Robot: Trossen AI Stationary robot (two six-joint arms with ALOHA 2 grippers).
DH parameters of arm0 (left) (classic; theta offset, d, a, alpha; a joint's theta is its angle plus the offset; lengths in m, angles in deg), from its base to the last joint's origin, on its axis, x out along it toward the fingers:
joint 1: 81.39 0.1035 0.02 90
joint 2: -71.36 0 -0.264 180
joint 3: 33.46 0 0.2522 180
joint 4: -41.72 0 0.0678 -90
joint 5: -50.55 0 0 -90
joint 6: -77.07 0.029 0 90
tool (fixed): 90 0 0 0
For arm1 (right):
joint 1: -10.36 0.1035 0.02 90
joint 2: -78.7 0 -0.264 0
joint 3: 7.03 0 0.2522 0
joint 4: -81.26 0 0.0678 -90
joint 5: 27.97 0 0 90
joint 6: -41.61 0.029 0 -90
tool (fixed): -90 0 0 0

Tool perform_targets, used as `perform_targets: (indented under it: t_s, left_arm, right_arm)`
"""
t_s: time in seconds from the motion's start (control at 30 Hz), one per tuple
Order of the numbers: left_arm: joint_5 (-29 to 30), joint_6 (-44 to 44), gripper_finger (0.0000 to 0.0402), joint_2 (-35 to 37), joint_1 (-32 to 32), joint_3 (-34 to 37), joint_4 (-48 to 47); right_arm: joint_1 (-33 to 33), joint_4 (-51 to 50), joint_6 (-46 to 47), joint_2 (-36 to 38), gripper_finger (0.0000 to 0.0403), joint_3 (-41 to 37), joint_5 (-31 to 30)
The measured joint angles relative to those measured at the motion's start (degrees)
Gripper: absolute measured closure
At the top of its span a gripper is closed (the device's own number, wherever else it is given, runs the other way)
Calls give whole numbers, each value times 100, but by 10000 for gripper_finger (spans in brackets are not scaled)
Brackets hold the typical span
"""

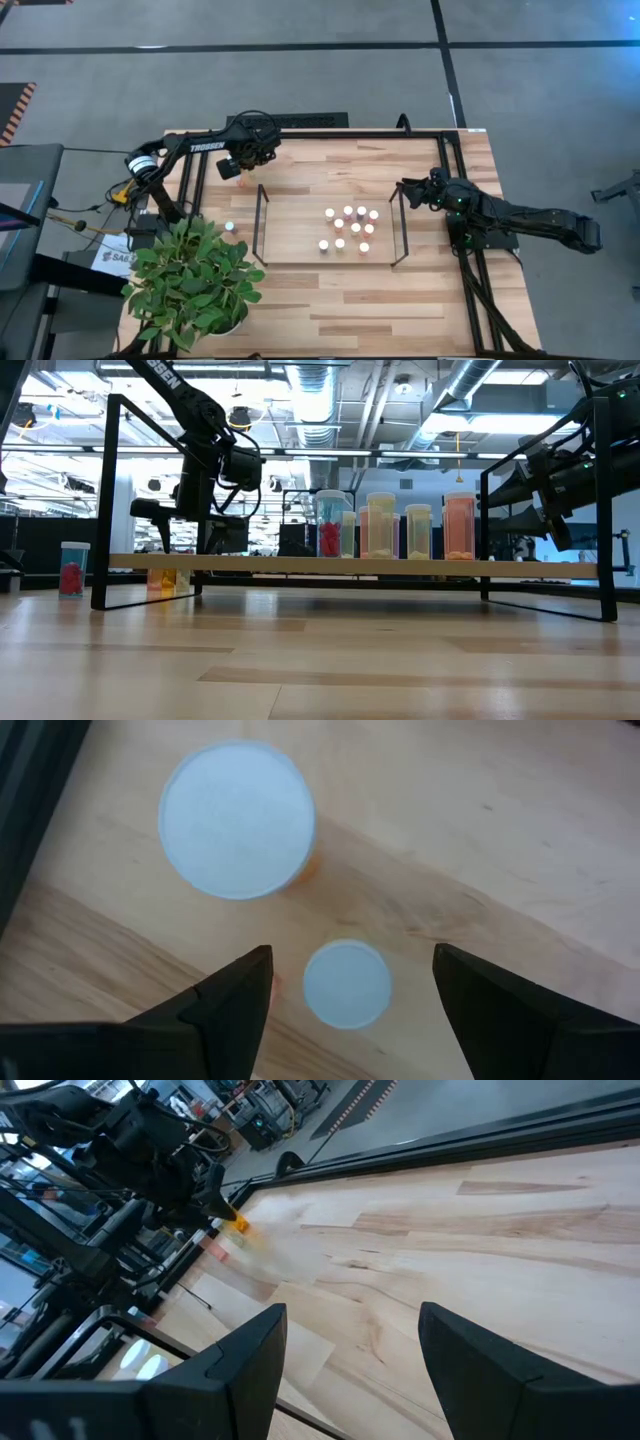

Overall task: Pick and place medicine bottles onto shelf by color
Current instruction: Put the yellow pill bottle on the shelf

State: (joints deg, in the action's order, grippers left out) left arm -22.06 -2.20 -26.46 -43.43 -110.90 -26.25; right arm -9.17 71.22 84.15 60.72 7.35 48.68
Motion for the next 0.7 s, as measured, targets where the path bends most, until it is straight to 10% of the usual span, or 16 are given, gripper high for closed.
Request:
perform_targets:
  t_s: [0.7]
  left_arm:
    - [-76, 7, 193, -157, 2, 2, -28]
  right_arm:
    - [-2, 0, 0, 0, 154, 0, 0]
